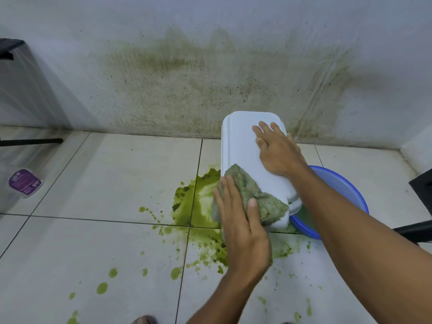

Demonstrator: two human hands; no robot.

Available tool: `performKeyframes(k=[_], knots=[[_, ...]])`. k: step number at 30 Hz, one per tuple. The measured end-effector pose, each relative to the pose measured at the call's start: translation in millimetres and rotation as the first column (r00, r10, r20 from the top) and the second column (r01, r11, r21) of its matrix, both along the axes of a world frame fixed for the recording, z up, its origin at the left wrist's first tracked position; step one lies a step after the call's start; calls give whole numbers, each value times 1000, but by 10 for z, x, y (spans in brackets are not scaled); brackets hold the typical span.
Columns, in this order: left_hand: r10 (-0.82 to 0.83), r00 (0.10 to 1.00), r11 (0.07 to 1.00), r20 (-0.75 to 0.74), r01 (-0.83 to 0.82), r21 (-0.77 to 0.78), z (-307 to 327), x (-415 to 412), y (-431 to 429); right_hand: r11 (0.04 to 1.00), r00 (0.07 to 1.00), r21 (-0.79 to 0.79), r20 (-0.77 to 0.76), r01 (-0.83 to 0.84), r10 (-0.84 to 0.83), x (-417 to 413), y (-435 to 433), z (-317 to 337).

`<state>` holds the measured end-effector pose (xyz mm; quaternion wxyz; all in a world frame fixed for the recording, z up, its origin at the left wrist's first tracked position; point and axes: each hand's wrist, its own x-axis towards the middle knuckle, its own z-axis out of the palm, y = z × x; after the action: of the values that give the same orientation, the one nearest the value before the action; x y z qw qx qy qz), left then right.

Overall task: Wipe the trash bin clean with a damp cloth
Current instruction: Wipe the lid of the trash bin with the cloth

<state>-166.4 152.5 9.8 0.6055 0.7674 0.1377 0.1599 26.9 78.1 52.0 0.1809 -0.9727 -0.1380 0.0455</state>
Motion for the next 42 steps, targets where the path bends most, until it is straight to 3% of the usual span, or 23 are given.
performKeyframes(k=[6,9,11,13,16,18,25,33,38,42], knots=[[20,1000,1000,3,-20,12,35,-175,-187,1000,1000,2,1,8,-8,-8,2,2],[67,997,998,32,-67,-1,49,41,-113,1000,1000,-22,-9,-4,4,-10,7,6],[105,994,994,-25,-104,10,71,305,63,999,1000,-39,-16,-7,7,4,15,8],[10,995,998,-100,-3,70,125,637,396,999,1000,-46,-21,1,-2,23,22,2],[-226,951,971,-211,201,-131,160,1136,906,999,1000,-46,-14,17,-18,33,33,2],[-281,930,955,-238,246,-166,154,1205,1044,998,999,-46,-13,30,-30,31,46,6],[-68,992,995,-102,59,-84,60,328,531,997,999,-64,-9,42,-42,36,75,-17],[-247,948,968,-201,232,-94,119,1164,892,997,999,-59,-11,50,-51,21,77,14],[-96,993,991,-71,89,-103,7,449,573,997,998,-52,-8,60,-61,18,90,6],[-31,998,995,-59,26,-92,-94,564,519,996,998,-66,-12,55,-56,11,86,0]])
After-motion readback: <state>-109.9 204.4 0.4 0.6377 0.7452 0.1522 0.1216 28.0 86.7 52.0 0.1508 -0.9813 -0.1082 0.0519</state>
